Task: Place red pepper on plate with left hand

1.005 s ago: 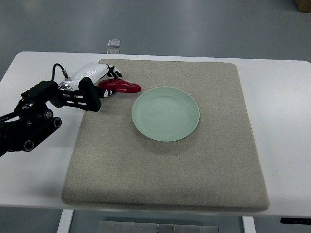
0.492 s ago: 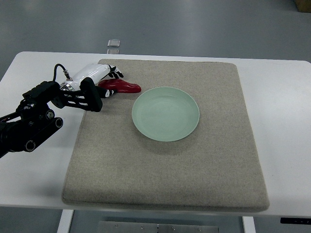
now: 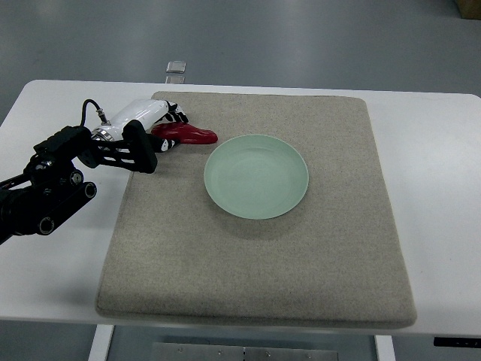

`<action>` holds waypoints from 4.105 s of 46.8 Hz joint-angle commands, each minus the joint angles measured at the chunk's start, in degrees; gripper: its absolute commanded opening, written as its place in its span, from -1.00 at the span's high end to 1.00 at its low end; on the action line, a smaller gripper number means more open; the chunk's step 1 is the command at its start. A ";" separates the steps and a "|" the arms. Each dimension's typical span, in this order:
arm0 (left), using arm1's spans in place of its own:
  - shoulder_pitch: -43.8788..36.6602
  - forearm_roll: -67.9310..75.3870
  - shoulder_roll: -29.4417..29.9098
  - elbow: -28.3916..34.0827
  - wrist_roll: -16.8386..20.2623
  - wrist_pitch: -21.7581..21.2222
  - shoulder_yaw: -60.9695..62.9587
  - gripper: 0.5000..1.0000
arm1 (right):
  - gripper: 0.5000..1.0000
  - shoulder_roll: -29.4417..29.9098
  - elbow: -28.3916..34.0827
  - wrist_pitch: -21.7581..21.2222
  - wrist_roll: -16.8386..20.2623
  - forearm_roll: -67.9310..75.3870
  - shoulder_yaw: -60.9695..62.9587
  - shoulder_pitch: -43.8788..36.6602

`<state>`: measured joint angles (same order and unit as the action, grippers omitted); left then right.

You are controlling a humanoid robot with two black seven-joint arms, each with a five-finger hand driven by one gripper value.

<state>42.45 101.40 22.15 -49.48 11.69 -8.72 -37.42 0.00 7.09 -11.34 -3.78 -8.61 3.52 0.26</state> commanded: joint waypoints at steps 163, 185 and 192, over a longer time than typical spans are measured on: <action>3.96 3.81 -3.69 -15.03 1.23 -1.21 10.27 -0.51 | -0.73 0.00 -0.06 0.00 0.00 0.00 0.00 0.00; 3.43 -13.75 -3.43 -15.47 1.23 -10.35 9.12 -0.97 | -0.73 0.00 -0.06 0.00 0.00 0.00 0.00 0.00; 3.34 -27.90 -3.16 -15.29 1.23 -14.04 6.93 -0.97 | -0.73 0.00 0.03 0.00 0.00 0.00 0.00 0.00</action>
<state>45.87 79.59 18.86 -64.90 12.91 -21.17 -29.29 0.00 7.07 -11.34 -3.78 -8.61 3.51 0.26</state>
